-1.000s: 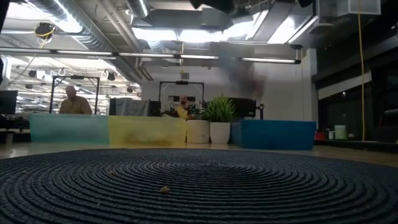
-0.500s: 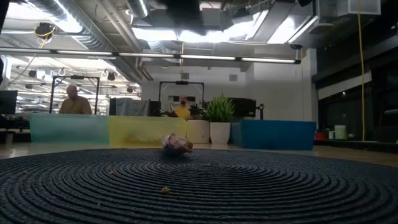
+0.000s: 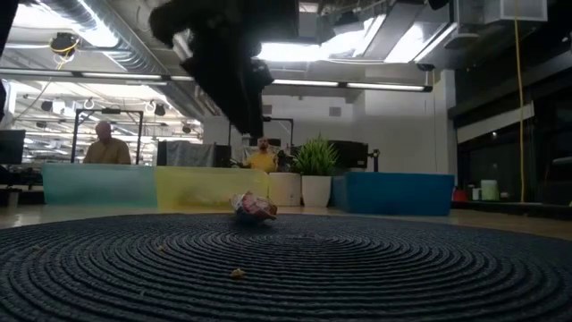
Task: Pick and place Granola Bars by type
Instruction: Put the red granola bar into the green bin
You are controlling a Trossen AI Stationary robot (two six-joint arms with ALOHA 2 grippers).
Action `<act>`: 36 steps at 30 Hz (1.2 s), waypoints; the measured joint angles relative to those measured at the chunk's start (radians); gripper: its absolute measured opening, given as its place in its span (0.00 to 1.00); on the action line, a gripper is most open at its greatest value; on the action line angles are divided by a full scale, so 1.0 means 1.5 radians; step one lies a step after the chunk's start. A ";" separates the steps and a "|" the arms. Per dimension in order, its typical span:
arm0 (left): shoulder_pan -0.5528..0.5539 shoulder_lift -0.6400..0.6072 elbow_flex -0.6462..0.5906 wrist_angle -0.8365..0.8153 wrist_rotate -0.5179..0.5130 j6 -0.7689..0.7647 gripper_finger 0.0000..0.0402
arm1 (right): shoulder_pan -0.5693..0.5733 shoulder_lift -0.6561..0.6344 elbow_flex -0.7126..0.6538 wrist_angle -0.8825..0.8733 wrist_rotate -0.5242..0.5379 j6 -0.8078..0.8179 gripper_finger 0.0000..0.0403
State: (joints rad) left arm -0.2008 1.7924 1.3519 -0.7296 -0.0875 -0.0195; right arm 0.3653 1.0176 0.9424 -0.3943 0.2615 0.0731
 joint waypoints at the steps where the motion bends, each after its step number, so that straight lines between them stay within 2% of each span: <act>1: 0.000 0.000 -0.011 0.010 -0.002 0.024 0.50 | 0.000 0.000 0.000 0.000 0.000 0.000 0.51; 7: 0.000 0.000 -0.069 0.055 -0.036 0.148 0.61 | 0.000 0.000 0.000 0.000 0.000 0.011 0.51; 15: 0.005 0.000 -0.127 0.148 -0.046 0.274 0.62 | 0.000 0.000 0.000 -0.001 0.000 0.033 0.51; 25: 0.018 0.005 -0.167 0.246 -0.044 0.340 0.62 | 0.000 0.000 0.000 -0.001 0.000 0.055 0.51; 31: 0.027 0.044 -0.166 0.242 0.001 0.350 0.61 | 0.000 0.000 0.000 -0.001 0.000 0.071 0.51; 36: 0.025 0.056 -0.166 0.249 0.003 0.339 0.59 | 0.000 0.000 0.000 -0.003 0.000 0.072 0.51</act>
State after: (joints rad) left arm -0.1627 1.8771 1.1034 -0.3560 -0.0831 0.4890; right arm 0.3653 1.0176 0.9424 -0.3992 0.2619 0.1814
